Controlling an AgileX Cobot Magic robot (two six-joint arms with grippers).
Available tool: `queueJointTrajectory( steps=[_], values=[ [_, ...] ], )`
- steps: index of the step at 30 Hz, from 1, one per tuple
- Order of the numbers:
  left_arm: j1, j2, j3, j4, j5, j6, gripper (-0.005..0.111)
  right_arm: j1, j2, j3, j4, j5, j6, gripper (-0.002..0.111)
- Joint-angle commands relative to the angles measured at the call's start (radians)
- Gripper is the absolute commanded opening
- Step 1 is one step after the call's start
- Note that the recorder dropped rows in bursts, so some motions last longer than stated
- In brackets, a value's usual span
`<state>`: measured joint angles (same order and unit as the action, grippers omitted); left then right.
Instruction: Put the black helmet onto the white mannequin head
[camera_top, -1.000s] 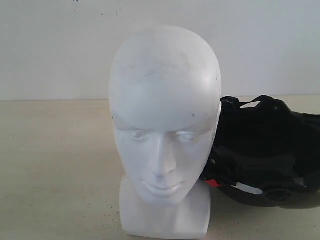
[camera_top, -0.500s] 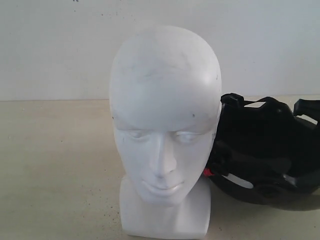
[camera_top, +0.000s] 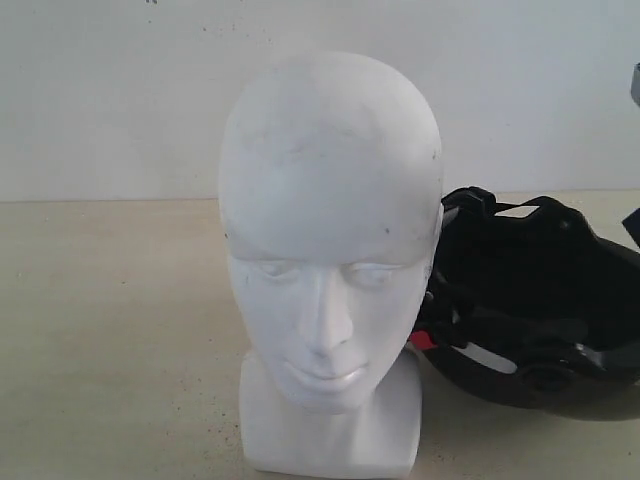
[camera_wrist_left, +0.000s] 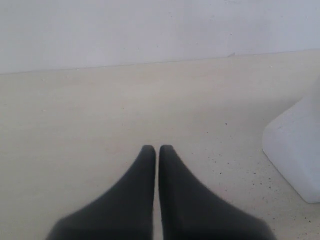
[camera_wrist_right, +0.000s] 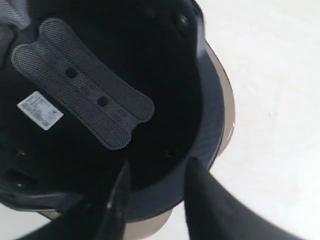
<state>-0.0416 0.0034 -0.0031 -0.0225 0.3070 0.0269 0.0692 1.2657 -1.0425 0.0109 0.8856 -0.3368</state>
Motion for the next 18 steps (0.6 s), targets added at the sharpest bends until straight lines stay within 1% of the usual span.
queueJointTrajectory(
  steps=[1,2,3,5,6,8,9,11,12,13,14,15,16,17,18],
  values=[
    [0.002,-0.003,0.003,-0.007,0.001,-0.011,0.004,0.001,-0.008,-0.017,0.261,0.035,-0.429,0.005],
    [0.002,-0.003,0.003,-0.007,0.001,-0.011,0.004,0.001,-0.008,-0.017,0.322,0.064,-0.523,0.0],
    [0.002,-0.003,0.003,-0.007,0.001,-0.011,0.004,0.001,-0.008,-0.017,0.387,0.104,-0.676,0.0],
    [0.002,-0.003,0.003,-0.007,0.001,-0.011,0.004,0.009,-0.008,-0.017,0.467,0.201,-0.86,0.0],
    [0.002,-0.003,0.003,-0.007,0.001,-0.011,0.004,0.032,-0.01,-0.017,0.477,0.254,-0.937,0.0],
    [0.002,-0.003,0.003,-0.007,0.001,-0.011,0.004,0.089,-0.012,-0.017,0.449,0.28,-0.94,0.0],
    [0.002,-0.003,0.003,-0.007,0.001,-0.011,0.004,0.131,-0.017,-0.017,0.394,0.28,-0.894,0.0],
    [0.002,-0.003,0.003,-0.007,0.001,-0.011,0.004,0.217,-0.024,-0.017,0.261,0.271,-0.741,0.0],
    [0.002,-0.003,0.003,-0.007,0.001,-0.011,0.004,0.274,-0.028,-0.017,0.137,0.271,-0.59,0.0],
    [0.002,-0.003,0.003,-0.007,0.001,-0.011,0.004,0.309,-0.028,-0.017,0.047,0.281,-0.488,0.002],
    [0.002,-0.003,0.003,-0.007,0.001,-0.011,0.004,0.346,-0.028,-0.017,-0.058,0.292,-0.379,0.006],
    [0.002,-0.003,0.003,-0.007,0.001,-0.011,0.004,0.373,-0.028,-0.017,-0.141,0.297,-0.303,0.012],
    [0.002,-0.003,0.003,-0.007,0.001,-0.011,0.004,0.389,-0.028,-0.017,-0.185,0.294,-0.267,0.019],
    [0.002,-0.003,0.003,-0.007,0.001,-0.011,0.004,0.402,-0.028,-0.017,-0.188,0.288,-0.253,0.029],
    [0.002,-0.003,0.003,-0.007,0.001,-0.011,0.004,0.41,-0.026,-0.017,-0.17,0.278,-0.253,0.043]
  ],
)
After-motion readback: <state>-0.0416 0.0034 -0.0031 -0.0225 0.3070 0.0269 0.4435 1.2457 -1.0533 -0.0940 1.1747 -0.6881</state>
